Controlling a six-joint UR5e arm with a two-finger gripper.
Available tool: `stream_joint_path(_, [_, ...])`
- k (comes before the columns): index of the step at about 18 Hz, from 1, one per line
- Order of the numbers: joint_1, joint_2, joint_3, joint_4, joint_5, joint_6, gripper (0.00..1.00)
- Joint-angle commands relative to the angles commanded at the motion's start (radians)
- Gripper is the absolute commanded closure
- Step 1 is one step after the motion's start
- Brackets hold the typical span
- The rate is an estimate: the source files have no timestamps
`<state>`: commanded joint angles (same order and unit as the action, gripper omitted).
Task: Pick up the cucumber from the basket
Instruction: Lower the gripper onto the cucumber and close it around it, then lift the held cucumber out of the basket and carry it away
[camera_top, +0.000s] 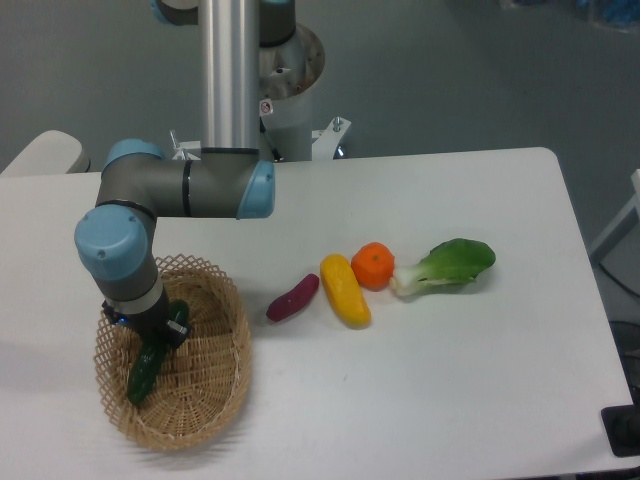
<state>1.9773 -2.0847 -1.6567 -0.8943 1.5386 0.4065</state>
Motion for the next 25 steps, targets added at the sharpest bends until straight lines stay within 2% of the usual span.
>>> stream_joint_path(5, [0.002,0.028,0.023,-0.005,0.024,0.093,0.68])
stream_joint_path(7, [0.015,0.044,0.057,-0.017,0.057,0.156,0.68])
stream_joint_path(10, [0.084,0.066,0.095,-0.018,0.055,0.215,0.68])
stream_joint_path(12, [0.130,0.072,0.132,-0.047,0.055,0.271,0.68])
stream_joint_path(15, [0.202,0.098,0.172,-0.086,0.051,0.437,0.68])
stream_joint_path(19, [0.293,0.107,0.186,-0.098,0.046,0.564,0.68])
stream_joint_path(25, [0.386,0.104,0.209,-0.106,0.011,0.716,0.68])
